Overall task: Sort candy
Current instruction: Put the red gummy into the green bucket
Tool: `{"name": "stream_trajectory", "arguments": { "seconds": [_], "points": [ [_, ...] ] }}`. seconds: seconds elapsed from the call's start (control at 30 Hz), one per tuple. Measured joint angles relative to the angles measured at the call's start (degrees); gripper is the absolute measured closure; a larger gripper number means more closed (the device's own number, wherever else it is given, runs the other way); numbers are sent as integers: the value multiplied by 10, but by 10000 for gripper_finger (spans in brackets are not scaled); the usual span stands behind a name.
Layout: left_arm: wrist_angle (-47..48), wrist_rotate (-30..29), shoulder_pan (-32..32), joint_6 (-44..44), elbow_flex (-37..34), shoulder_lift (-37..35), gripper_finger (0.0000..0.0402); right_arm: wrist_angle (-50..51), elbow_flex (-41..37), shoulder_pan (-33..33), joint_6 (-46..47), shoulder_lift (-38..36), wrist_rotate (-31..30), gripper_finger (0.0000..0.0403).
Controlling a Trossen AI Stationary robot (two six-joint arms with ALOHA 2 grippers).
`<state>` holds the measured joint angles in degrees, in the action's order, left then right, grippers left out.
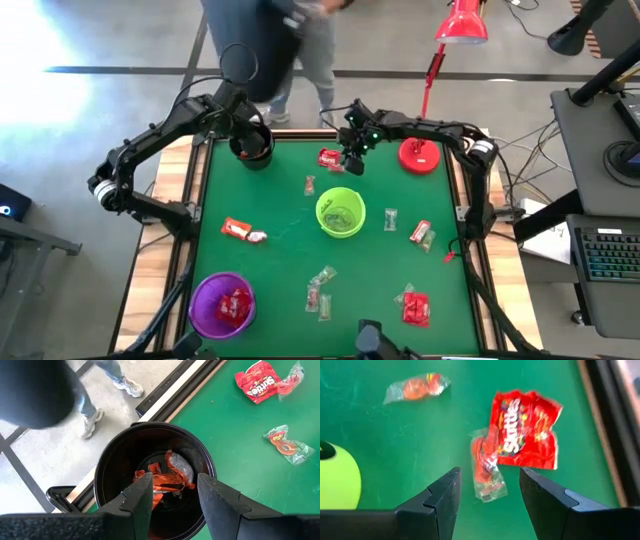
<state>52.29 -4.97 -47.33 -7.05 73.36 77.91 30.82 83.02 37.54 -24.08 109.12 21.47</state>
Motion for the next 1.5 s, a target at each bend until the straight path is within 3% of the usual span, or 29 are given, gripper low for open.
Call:
{"name": "stream_trajectory", "arguments": {
  "seconds": [0.73, 0.87, 1.23, 1.5],
  "points": [
    [-1, 0, 0, 0, 0, 0, 263, -20, 0, -13, -12, 70, -5, 212],
    [-2, 0, 0, 0, 0, 0, 263, -24, 0, -13, 0, 73, -16, 241],
    [-3, 0, 0, 0, 0, 0, 263, -24, 0, -11, 16, 72, -49, 384],
    [-3, 0, 0, 0, 0, 0, 263, -18, 0, -11, 11, 61, -50, 394]
  ]
}}
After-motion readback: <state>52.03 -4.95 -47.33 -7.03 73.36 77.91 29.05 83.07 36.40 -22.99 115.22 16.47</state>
